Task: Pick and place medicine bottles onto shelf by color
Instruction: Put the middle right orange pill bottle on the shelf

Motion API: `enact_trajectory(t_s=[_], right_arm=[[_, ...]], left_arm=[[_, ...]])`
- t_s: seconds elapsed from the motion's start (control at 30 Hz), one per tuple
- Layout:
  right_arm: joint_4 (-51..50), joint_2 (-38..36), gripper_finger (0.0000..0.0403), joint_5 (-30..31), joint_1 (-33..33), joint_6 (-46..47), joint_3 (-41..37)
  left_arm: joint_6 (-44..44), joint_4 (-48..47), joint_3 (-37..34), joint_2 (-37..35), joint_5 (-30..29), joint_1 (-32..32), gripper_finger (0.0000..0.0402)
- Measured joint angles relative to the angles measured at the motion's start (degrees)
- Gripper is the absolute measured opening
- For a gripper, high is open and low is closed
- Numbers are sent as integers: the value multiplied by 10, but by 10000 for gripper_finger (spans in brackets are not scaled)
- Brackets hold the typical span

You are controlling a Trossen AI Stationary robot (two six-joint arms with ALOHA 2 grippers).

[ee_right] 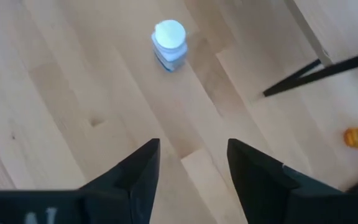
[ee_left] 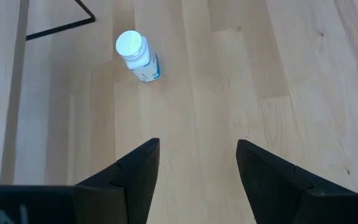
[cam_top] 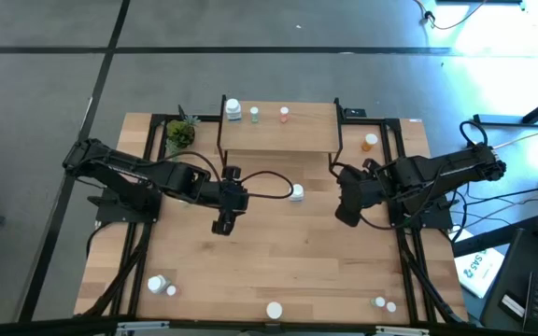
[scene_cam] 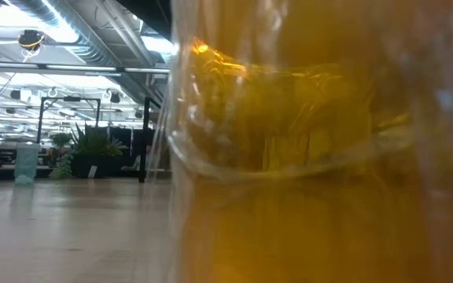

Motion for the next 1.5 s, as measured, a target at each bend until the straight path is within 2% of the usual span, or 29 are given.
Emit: enact_trajectory(t_s=[0.1, 0.27, 0.4, 0.5, 0.83, 1.07, 1.2, 1.33, 1.5], right_arm=[[-8, 0, 214, 0, 0, 21, 0], [-29, 0, 278, 0, 0, 49, 0], [-40, 0, 328, 1, 0, 18, 0], [-40, 0, 347, 1, 0, -1, 0], [-101, -1, 346, 3, 0, 35, -1], [-134, -2, 345, 5, 0, 132, -1], [-132, -2, 346, -4, 0, 130, -3], [-105, -16, 345, -22, 0, 130, -48], [-53, -71, 345, -20, 0, 133, -116]], left_arm=[[0, 0, 0, 0, 0, 0, 207], [0, 0, 0, 0, 0, 0, 207], [0, 0, 0, 0, 0, 0, 207], [0, 0, 0, 0, 0, 0, 207], [0, 0, 0, 0, 0, 0, 207], [0, 0, 0, 0, 0, 0, 207], [0, 0, 0, 0, 0, 0, 207], [0, 1, 0, 0, 0, 0, 207], [0, 1, 0, 0, 0, 0, 207]])
